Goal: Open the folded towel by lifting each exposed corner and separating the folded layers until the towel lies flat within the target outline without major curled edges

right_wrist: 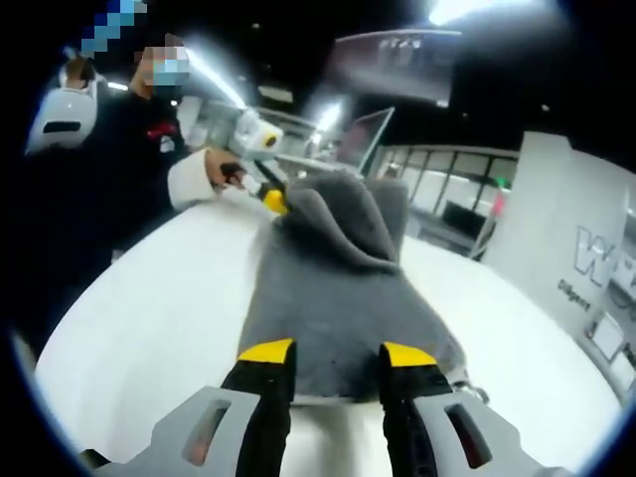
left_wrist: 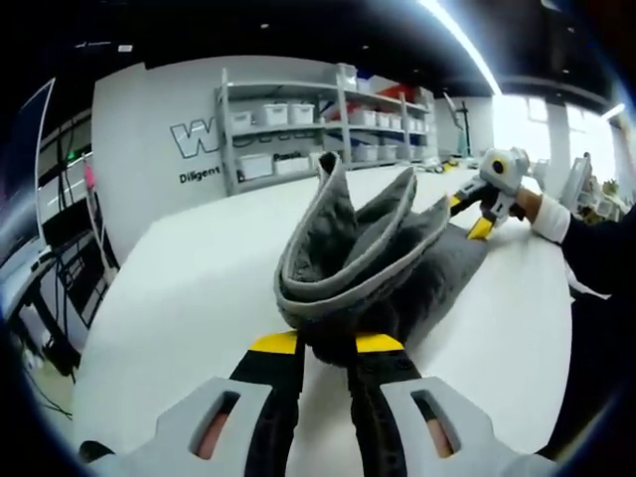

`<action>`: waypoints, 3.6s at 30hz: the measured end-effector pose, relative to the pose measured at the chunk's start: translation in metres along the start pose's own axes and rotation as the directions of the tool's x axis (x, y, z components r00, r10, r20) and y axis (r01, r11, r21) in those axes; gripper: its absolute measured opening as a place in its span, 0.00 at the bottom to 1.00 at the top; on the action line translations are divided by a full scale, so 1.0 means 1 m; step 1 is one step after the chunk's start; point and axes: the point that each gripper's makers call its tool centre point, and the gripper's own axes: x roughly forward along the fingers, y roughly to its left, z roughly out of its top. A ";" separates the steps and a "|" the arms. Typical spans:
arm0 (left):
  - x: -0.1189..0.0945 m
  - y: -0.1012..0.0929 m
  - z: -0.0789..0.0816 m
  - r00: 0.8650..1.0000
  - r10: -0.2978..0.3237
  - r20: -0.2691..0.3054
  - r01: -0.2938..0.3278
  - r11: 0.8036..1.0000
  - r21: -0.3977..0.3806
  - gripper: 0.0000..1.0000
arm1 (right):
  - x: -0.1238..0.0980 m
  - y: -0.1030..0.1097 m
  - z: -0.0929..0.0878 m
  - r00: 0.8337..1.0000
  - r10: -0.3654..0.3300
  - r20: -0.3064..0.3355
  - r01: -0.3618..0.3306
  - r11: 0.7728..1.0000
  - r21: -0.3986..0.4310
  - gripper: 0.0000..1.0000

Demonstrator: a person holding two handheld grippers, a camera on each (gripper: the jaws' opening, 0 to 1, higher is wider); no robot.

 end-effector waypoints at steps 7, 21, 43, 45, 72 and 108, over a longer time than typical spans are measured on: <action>-0.005 0.000 -0.011 0.999 -0.018 -0.050 0.016 0.999 -0.041 0.12 | 0.000 0.000 0.000 1.000 0.001 0.000 -0.001 1.000 0.004 0.31; -0.011 -0.006 -0.020 0.995 -0.051 -0.090 0.042 0.994 -0.100 0.09 | -0.001 0.002 0.000 1.000 -0.004 0.002 0.004 1.000 0.003 0.30; -0.014 -0.001 0.004 0.996 0.086 -0.006 -0.084 0.989 0.121 0.54 | -0.001 0.002 0.001 1.000 0.006 0.013 -0.006 1.000 0.017 0.28; -0.013 -0.002 0.019 0.995 0.078 0.064 -0.089 0.979 0.184 0.54 | -0.002 0.002 0.003 1.000 0.010 0.024 -0.011 0.999 0.034 0.28; -0.001 -0.010 0.039 0.988 0.019 0.150 -0.051 0.975 0.218 0.19 | -0.016 -0.059 -0.014 0.972 -0.236 -0.012 0.222 0.894 0.388 0.42; -0.024 -0.008 0.032 0.984 -0.118 0.134 0.078 0.959 0.273 0.29 | -0.008 -0.049 -0.025 0.975 -0.209 -0.070 0.220 0.901 0.374 0.32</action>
